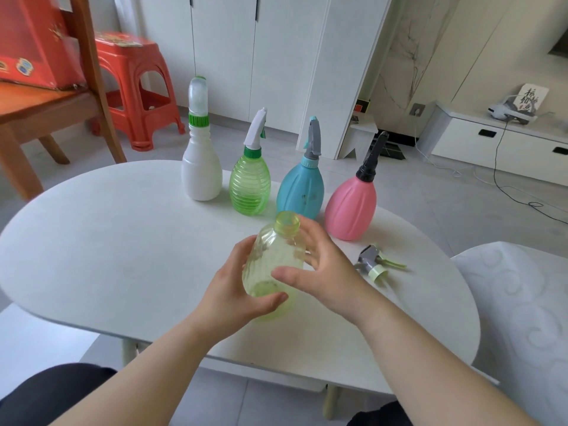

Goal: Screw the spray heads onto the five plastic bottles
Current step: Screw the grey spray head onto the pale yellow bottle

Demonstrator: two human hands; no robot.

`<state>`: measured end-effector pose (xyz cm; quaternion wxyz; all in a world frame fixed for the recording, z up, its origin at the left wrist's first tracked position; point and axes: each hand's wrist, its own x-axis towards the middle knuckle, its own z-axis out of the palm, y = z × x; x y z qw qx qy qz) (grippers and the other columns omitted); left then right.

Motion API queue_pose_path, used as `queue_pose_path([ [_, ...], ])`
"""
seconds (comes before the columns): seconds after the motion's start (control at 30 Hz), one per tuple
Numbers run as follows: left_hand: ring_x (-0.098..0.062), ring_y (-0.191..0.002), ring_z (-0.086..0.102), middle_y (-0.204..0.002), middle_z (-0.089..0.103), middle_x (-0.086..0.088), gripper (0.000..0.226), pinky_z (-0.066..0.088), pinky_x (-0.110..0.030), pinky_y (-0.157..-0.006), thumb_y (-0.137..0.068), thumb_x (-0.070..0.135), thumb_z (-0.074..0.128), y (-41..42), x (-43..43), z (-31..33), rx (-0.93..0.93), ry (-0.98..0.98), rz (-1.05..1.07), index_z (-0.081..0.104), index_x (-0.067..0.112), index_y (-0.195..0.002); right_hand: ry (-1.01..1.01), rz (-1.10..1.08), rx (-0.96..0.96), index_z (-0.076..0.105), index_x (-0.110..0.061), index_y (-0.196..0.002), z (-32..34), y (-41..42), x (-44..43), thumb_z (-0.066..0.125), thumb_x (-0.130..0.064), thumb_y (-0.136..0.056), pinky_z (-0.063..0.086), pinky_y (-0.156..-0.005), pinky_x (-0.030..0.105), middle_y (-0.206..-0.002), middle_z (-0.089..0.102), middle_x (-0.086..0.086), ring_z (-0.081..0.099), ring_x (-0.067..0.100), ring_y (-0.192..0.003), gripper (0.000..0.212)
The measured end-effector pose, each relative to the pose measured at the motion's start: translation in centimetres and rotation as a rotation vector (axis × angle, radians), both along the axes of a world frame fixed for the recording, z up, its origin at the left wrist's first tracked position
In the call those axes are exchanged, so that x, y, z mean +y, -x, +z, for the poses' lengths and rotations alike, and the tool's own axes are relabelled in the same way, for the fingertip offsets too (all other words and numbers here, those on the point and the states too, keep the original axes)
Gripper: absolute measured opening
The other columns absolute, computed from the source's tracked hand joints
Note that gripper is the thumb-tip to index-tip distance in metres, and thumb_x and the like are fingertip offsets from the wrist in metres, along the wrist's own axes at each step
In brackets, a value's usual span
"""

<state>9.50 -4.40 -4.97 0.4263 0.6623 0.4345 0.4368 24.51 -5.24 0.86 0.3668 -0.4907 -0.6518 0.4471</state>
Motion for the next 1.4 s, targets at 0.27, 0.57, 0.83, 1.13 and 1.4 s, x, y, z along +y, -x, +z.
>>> queue_pose_path([
  [0.27, 0.002, -0.106, 0.049, -0.111, 0.049, 0.025, 0.071, 0.035, -0.007, -0.085, -0.046, 0.034, 0.075, 0.3, 0.3, 0.0, 0.013, 0.024, 0.072, 0.036, 0.048, -0.105, 0.034, -0.557, -0.542, 0.050, -0.019, -0.082, -0.3, -7.9, 1.9, 0.067, -0.026, -0.074, 0.042, -0.067, 0.029, -0.090, 0.058, 0.001, 0.057, 0.020, -0.077, 0.020],
  [0.57, -0.011, -0.112, 0.048, -0.112, 0.049, 0.022, 0.080, 0.033, -0.025, -0.093, -0.056, 0.015, 0.084, 1.2, 0.3, 0.2, 0.027, -0.004, 0.119, 0.034, 0.046, -0.110, 0.331, -0.581, -0.975, 0.044, -0.005, -0.114, -3.3, -10.6, 2.8, 0.064, -0.040, -0.073, 0.035, -0.077, 0.029, -0.120, 0.051, 0.016, 0.050, 0.033, -0.111, 0.057],
  [0.83, -0.005, -0.106, 0.049, -0.114, 0.048, 0.019, 0.079, 0.034, -0.015, -0.089, -0.056, 0.013, 0.083, 2.0, 0.4, 0.2, 0.084, -0.058, 0.118, 0.035, 0.043, -0.111, 0.366, -0.537, -0.711, 0.050, -0.011, -0.072, -2.3, -10.7, 3.1, 0.062, -0.024, -0.079, 0.027, -0.047, 0.023, -0.068, 0.049, 0.003, 0.045, 0.022, -0.066, 0.020],
  [1.13, 0.013, -0.104, 0.043, -0.111, 0.046, 0.025, 0.080, 0.028, 0.009, -0.077, -0.055, 0.014, 0.084, 2.7, 0.5, 0.5, 0.093, -0.091, 0.096, 0.035, 0.054, -0.103, 0.228, -0.429, 0.360, 0.056, -0.015, -0.074, 4.2, -9.2, 2.0, 0.049, -0.009, -0.085, 0.042, -0.041, 0.013, -0.056, 0.065, -0.005, 0.052, 0.007, -0.051, 0.013],
  [1.4, 0.033, -0.092, 0.035, -0.106, 0.044, 0.027, 0.074, 0.022, 0.013, -0.072, -0.045, 0.036, 0.074, 3.9, 0.2, 1.8, 0.166, -0.098, 0.083, 0.031, 0.057, -0.101, -0.118, -0.327, 0.887, 0.056, -0.014, -0.087, 7.8, -7.5, 2.0, 0.049, -0.015, -0.081, 0.055, -0.068, 0.019, -0.067, 0.073, -0.005, 0.068, 0.004, -0.069, 0.010],
])
